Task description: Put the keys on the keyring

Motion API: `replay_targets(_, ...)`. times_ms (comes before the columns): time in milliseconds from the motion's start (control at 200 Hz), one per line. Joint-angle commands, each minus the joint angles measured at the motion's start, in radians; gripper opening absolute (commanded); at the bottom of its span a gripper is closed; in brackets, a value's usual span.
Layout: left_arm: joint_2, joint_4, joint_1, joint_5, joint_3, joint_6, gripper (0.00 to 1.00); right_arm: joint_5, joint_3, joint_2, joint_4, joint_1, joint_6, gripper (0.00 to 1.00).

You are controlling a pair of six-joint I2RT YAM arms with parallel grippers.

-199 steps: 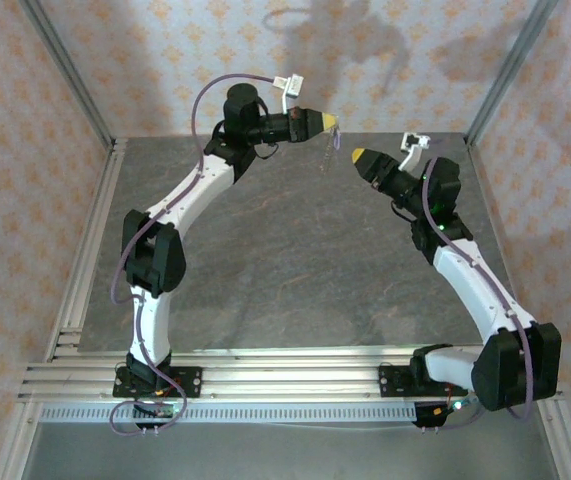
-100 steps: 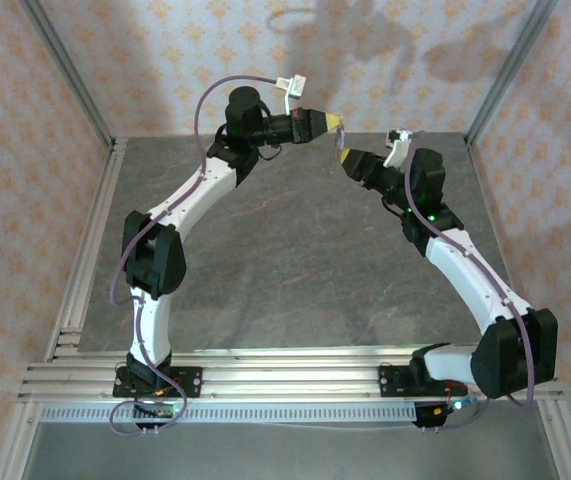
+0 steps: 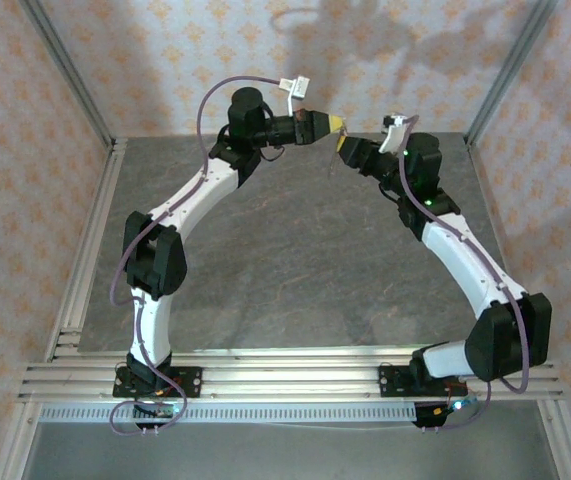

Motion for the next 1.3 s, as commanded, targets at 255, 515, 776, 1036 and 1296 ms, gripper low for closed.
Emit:
replay_targets(255, -0.056, 0.026, -0.016, 0.016, 0.052, 0.005, 0.0, -0.042, 0.051, 0.007, -0.054, 0.008, -0.076, 0.1)
replay_targets(515, -0.06, 0.001, -0.013, 0.008, 0.074, 0.026, 0.0, -0.082, 0.015, -0.033, -0.075, 0.008, -0.092, 0.0)
replay_targets(776, -0.063, 0.017, -0.012, -0.004, 0.077, 0.022, 0.0, -0.145, 0.001, -0.042, -0.064, 0.03, -0.071, 0.0)
replay_targets(1036, -0.071, 0.027, -0.012, -0.008, 0.06, 0.018, 0.0, -0.15, 0.037, -0.015, -0.108, 0.059, -0.097, 0.0)
replay_targets(1296, -0.076, 0.026, -0.012, -0.014, 0.05, 0.031, 0.0, -0.292, 0.07, 0.018, -0.139, 0.065, -0.094, 0.0)
